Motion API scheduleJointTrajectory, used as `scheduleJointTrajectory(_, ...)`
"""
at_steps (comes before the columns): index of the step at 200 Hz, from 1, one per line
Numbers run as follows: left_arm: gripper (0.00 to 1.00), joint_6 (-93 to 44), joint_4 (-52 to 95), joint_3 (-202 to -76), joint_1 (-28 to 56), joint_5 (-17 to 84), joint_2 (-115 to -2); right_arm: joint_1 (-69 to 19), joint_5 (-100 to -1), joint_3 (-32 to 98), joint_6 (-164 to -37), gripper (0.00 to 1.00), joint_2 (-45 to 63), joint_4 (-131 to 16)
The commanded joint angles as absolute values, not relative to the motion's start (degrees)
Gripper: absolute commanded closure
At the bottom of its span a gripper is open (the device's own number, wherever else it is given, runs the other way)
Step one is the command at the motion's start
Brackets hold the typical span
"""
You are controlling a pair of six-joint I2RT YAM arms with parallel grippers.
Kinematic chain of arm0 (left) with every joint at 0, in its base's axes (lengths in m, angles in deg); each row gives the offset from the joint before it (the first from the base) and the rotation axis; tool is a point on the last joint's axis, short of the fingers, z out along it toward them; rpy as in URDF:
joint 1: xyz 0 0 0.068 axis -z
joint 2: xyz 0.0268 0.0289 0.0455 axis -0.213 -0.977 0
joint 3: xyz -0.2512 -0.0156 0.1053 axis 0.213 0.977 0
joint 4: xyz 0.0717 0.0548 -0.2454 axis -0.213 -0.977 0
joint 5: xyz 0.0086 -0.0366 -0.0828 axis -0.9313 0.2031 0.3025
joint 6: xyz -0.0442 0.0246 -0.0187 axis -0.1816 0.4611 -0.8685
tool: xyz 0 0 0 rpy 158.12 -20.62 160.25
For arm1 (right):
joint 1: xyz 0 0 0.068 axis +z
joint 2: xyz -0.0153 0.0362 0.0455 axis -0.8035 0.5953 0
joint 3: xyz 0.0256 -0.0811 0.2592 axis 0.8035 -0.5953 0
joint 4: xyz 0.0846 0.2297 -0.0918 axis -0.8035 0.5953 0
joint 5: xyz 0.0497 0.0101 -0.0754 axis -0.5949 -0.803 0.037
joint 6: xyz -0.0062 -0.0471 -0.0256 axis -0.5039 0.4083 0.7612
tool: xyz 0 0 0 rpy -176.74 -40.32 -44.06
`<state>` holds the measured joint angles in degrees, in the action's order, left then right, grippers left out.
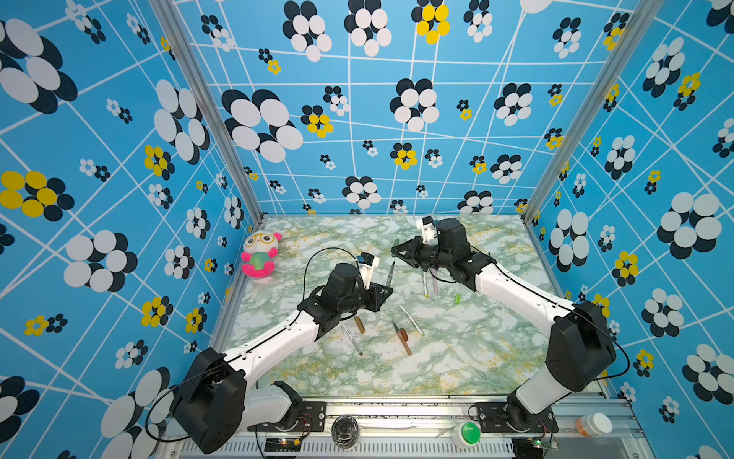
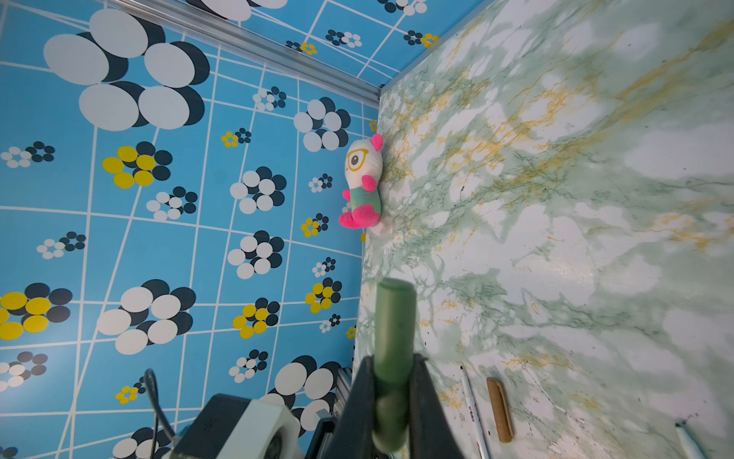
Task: Insert the pens into the pen caps
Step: 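Align the green cap over the pen tip with the right gripper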
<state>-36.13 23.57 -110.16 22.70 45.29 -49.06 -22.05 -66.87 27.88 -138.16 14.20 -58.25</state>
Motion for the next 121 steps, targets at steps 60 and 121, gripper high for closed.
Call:
scheduleJointTrajectory(60, 1.00, -36.5, 25.1, -112.6, 23.1, 44.5, -48.8, -21.1, -66.0, 28.1, -135.8, 0.98, 13.9, -56.1)
scheduleJointTrajectory(121, 1.00, -36.7, 25.5, -112.4, 23.0, 44.1, -48.9, -21.2, -65.5, 28.1, -134.8, 0.99, 13.7, -55.1)
